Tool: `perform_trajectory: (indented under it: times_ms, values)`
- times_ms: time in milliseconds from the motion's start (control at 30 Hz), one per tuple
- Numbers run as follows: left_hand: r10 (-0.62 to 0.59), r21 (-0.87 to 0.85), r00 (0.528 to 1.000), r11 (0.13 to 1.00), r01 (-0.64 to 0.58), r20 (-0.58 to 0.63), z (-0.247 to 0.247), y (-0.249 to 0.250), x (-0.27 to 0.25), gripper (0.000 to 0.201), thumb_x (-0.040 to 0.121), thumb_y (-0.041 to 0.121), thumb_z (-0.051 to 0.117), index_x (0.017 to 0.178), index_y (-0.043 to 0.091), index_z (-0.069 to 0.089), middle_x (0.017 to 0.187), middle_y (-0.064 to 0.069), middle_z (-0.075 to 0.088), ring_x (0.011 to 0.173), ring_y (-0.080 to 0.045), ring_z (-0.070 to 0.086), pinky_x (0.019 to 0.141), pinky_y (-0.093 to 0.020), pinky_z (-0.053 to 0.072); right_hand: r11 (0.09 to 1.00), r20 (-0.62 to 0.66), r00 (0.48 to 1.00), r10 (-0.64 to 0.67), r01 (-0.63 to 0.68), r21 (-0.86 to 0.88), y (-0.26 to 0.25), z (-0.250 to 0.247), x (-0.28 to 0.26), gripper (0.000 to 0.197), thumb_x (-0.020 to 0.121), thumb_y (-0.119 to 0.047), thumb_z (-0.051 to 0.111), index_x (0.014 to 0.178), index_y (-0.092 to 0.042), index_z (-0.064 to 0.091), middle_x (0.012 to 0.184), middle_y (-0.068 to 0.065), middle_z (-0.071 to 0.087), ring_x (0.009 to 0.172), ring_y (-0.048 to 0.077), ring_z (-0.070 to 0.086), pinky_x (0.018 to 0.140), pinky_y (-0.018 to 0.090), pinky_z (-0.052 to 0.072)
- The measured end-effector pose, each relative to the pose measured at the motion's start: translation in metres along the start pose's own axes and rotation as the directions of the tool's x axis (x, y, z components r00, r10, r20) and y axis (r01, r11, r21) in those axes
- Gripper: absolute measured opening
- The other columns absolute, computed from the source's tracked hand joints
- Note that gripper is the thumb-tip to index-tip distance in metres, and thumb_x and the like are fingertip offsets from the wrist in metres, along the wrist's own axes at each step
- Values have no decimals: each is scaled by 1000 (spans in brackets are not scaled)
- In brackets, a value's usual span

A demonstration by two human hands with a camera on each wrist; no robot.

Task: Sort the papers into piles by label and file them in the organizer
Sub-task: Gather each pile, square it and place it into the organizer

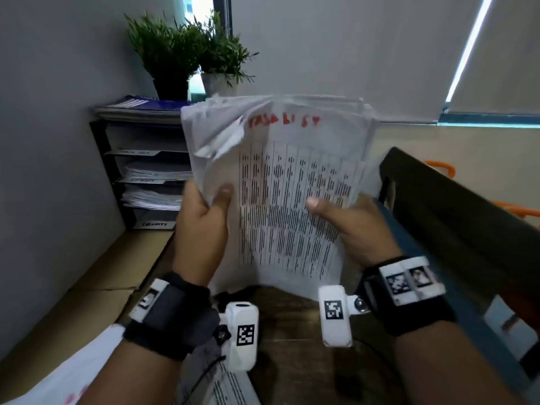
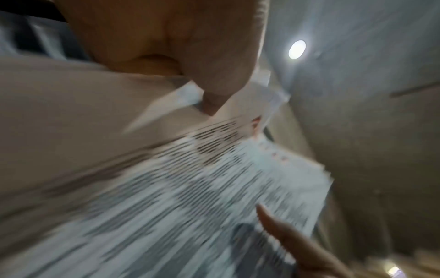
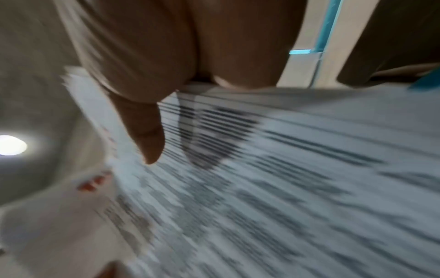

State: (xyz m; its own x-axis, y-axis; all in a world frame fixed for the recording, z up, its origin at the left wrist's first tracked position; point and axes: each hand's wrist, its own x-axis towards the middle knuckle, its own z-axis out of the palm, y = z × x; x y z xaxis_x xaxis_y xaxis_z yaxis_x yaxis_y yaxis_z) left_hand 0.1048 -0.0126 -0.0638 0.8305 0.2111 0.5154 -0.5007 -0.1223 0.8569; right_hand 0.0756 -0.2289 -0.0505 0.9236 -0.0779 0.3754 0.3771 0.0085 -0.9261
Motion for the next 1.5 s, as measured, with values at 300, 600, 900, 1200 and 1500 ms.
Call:
perform_trajectory:
  times_ms: [300,600,900,1200,1500]
  values:
    - [26,-11,999,1000,-26,23,4,-6,2,9,101,24,55,107,17,54,95,9,64,80,5,62,62,-10,49,998,-80,996,48,-51,-30,31,-19,1,48,70,-39,87,113,-23,71,113,-3,75,107,18,71,97,48,53]
    - [-196,26,977,981,195,81,7,-49,-13,17,101,25,55,117,27,60,108,9,72,103,-10,67,91,-46,56,992,-79,989,123,-126,-24,62,-19,3,64,69,-32,88,125,-15,63,115,1,74,108,22,70,99,54,51]
    - [-253,105,964,964,244,81,-6,-60,-7,18,102,21,54,119,17,59,108,0,70,100,-8,65,83,-29,51,958,40,986,160,-146,-247,77,-12,-5,18,91,-19,70,97,-36,65,93,-23,74,89,-9,68,90,22,51]
    - [-473,-155,869,857,491,144,-92,-40,23,17,76,11,58,88,7,69,87,-14,73,70,-29,67,68,-36,55,952,263,924,277,-227,-204,57,38,17,32,94,-5,61,125,-13,62,117,2,74,110,21,70,105,50,48]
    - [-583,-544,768,568,618,265,-135,-46,23,27,81,7,46,80,-4,71,68,-17,71,53,-31,67,50,-32,58,930,460,810,365,-343,-134,56,80,51,67,60,-31,89,118,-6,68,122,14,70,115,32,66,109,50,43]
